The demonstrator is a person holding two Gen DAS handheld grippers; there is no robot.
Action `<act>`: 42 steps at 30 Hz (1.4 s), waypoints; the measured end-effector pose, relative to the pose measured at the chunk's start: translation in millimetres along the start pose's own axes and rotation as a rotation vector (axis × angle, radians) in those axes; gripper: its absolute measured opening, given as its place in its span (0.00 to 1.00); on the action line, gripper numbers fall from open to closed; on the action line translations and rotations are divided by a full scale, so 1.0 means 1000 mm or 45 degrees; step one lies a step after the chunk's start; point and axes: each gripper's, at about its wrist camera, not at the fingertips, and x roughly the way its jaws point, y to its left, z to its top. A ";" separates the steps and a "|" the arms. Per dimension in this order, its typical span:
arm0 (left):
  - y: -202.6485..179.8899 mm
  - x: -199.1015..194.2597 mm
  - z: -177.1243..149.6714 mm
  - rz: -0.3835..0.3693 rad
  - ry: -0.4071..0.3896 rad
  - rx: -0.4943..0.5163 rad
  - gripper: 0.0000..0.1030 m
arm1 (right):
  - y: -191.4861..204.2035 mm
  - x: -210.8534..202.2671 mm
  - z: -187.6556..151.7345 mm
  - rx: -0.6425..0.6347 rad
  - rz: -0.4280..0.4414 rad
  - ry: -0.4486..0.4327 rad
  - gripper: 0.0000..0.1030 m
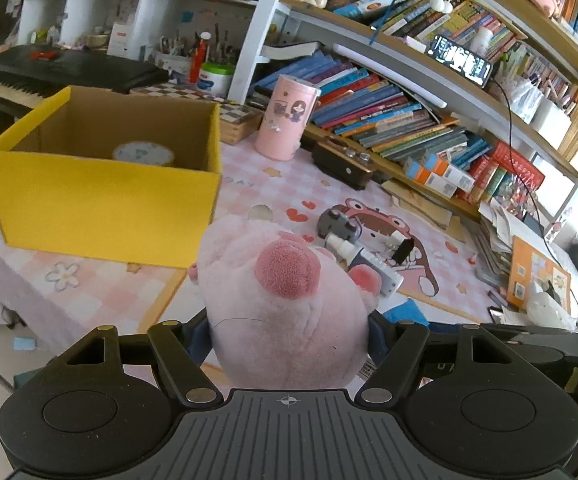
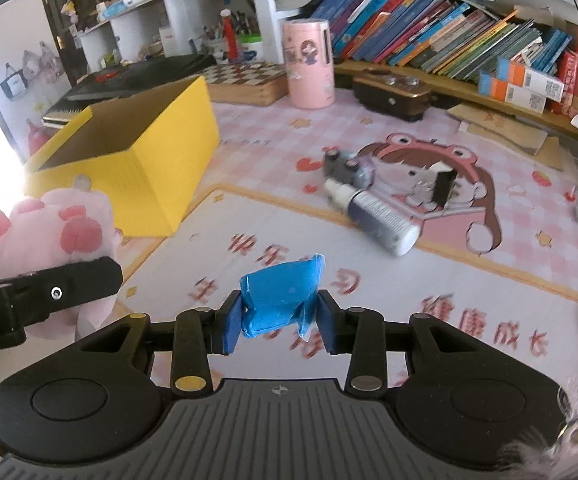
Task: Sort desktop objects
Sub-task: 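Carry the pig and blue sponge in both tools toward the yellow box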
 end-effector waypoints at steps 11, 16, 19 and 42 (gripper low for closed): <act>0.041 -0.041 -0.019 -0.023 0.029 -0.017 0.70 | 0.059 -0.013 -0.030 0.002 0.006 0.034 0.35; 0.059 -0.060 -0.029 -0.015 0.030 -0.032 0.70 | 0.085 -0.017 -0.043 -0.012 0.020 0.052 0.35; 0.069 -0.068 -0.034 -0.009 0.034 -0.038 0.70 | 0.098 -0.018 -0.050 -0.016 0.028 0.058 0.35; 0.114 -0.110 -0.040 0.024 -0.046 -0.056 0.70 | 0.164 -0.021 -0.061 -0.084 0.082 0.024 0.34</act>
